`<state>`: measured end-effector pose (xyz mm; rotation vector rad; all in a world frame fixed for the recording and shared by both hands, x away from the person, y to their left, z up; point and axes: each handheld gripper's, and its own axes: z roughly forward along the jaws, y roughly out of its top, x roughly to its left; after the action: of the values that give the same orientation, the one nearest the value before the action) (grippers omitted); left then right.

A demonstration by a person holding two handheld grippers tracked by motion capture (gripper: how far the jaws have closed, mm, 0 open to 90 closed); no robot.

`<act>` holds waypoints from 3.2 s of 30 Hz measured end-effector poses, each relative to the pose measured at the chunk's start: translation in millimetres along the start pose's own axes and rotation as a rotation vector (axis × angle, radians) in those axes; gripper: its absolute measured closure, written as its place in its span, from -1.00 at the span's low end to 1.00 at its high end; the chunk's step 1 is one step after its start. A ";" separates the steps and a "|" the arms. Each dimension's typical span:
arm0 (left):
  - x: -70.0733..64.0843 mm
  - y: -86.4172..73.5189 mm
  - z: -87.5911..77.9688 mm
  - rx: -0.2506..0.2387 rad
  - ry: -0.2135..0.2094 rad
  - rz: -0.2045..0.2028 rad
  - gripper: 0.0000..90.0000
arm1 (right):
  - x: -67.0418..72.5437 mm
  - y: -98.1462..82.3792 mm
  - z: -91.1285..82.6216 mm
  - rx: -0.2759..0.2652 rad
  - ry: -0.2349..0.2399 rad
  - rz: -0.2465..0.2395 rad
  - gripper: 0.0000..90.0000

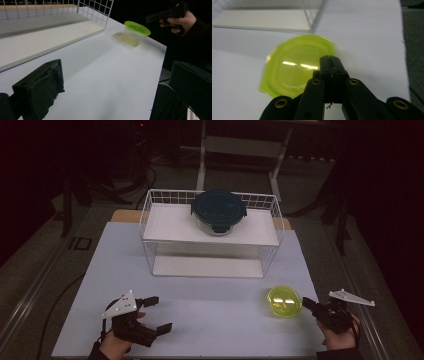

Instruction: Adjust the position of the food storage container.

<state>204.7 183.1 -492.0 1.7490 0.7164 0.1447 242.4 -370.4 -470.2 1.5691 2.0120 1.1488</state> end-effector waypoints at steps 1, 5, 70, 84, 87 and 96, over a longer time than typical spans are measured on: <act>-0.4 0.3 0.6 0.007 0.005 0.003 -1.00 | -2.6 -2.2 0.3 0.004 -0.008 0.006 1.00; -1.9 0.7 1.1 0.003 0.005 0.010 -1.00 | -12.0 -12.5 3.8 0.022 -0.049 0.030 1.00; -3.8 -1.5 4.6 0.031 -0.006 0.015 -1.00 | 64.0 -13.2 99.6 0.282 0.166 -0.091 1.00; -3.5 -2.1 5.5 0.035 -0.010 0.012 -1.00 | 55.0 -4.1 97.2 0.245 0.148 -0.056 1.00; -3.6 -2.1 5.4 0.036 -0.012 0.014 -1.00 | 60.1 -2.9 102.5 0.251 0.155 -0.068 1.00; -3.5 -2.4 5.3 0.042 -0.016 0.013 -1.00 | 75.6 3.4 117.2 0.256 0.182 -0.083 1.00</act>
<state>203.4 177.2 -494.8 1.7933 0.7004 0.1251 300.2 -255.4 -524.1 1.5248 2.4018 1.0708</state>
